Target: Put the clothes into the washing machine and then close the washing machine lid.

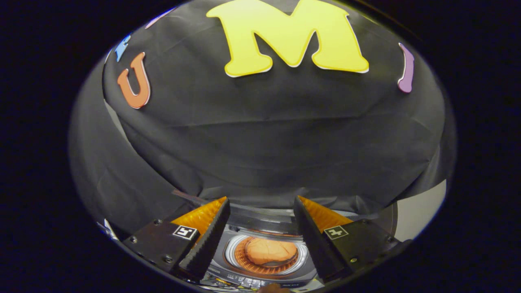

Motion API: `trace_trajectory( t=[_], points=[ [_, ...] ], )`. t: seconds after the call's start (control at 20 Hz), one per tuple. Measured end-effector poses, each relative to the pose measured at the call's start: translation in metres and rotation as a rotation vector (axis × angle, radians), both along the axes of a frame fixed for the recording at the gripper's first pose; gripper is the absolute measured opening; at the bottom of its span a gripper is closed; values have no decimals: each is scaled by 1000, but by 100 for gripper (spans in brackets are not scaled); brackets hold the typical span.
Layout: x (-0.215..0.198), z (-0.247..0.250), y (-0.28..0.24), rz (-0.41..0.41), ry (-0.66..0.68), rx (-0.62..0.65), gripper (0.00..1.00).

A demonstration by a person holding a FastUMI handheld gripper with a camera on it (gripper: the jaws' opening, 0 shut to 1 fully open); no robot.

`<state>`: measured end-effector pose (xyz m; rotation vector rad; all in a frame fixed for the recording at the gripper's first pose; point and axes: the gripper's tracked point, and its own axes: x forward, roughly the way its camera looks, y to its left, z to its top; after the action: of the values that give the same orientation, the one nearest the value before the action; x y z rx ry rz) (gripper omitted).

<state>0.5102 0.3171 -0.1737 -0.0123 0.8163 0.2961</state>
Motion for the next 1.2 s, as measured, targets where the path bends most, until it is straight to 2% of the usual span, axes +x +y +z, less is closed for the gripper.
trace_trajectory(
  t=[0.15, 0.55, 0.75, 1.2],
  points=[
    [9, -12, 3, -13, 35, -11, 98],
    [32, -46, 0, -112, 126, -29, 98],
    [34, -57, -3, -99, 135, -100, 98],
    [31, -61, -3, -107, 130, -110, 98]
  ],
)
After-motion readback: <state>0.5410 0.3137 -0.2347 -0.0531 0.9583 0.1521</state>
